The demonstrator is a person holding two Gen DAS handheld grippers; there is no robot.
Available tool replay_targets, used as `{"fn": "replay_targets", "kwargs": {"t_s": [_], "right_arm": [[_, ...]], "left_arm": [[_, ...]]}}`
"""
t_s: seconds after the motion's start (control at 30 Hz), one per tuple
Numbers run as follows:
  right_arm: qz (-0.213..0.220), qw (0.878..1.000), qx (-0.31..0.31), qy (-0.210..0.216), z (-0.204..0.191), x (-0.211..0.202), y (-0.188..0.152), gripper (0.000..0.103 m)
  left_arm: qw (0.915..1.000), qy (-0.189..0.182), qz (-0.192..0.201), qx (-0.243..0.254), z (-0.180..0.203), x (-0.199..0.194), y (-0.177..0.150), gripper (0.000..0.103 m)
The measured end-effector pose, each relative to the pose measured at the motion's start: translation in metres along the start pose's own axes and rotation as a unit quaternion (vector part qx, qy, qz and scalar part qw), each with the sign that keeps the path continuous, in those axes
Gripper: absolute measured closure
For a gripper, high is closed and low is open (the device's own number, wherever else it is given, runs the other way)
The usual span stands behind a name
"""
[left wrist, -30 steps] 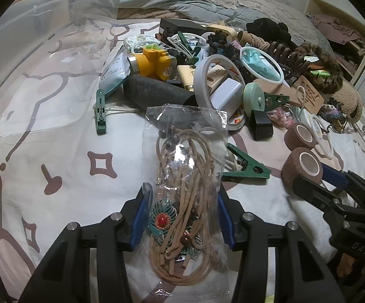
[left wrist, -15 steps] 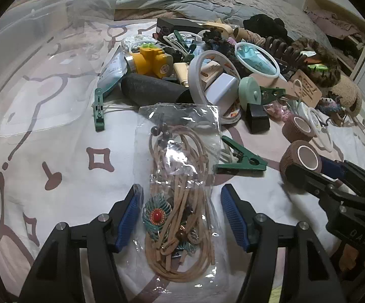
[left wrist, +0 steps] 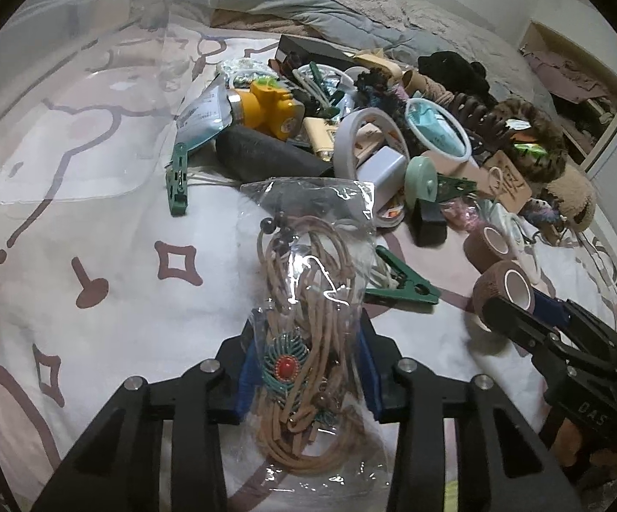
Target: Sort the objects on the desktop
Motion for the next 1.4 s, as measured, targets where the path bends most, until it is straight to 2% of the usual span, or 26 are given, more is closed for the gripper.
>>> {"fn": "replay_targets", "kwargs": {"t_s": [0.3,0.7,0.87,1.1,1.27,1.4], "right_arm": [[0.009,1.000,0.005,0.012,0.001,-0.011,0.003,0.052],[0.023,0.998,0.028,0.054,-0.003,-0.042,0.013,0.052],[0.062,0.995,0.018,0.075,-0.013,-0.066,0.026,0.052],[0.112,0.991,0.017,0.076,-0.016,-0.092,0.055,0.052],[0.134,0.988,0.000,0.082,-0.024,-0.103,0.084,0.052],[0.152,0.984,-0.016,0.091,-0.038,-0.109,0.106,0.052]], "left_arm": [[0.9998,0.006,0.015,0.006,0.004,-0.017,-0.003,0.066],[0.9997,0.011,0.024,0.002,0.016,-0.046,-0.005,0.066],[0.9987,0.010,0.048,0.016,0.029,-0.068,0.010,0.066],[0.9945,0.009,0.097,0.039,0.043,-0.102,0.044,0.066],[0.9890,0.013,0.140,0.047,0.038,-0.126,0.074,0.066],[0.9837,0.031,0.169,0.053,0.026,-0.144,0.099,0.066]]}}
Point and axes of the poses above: each gripper's, at about its wrist camera, not at the fingertips, and x roughly the way its jaws point, z to its right, y to its top, the point moved 2 cm from there along x, roughly the way its jaws point, and after that the axes turned 6 degrees about x, right-handed, at the moved point
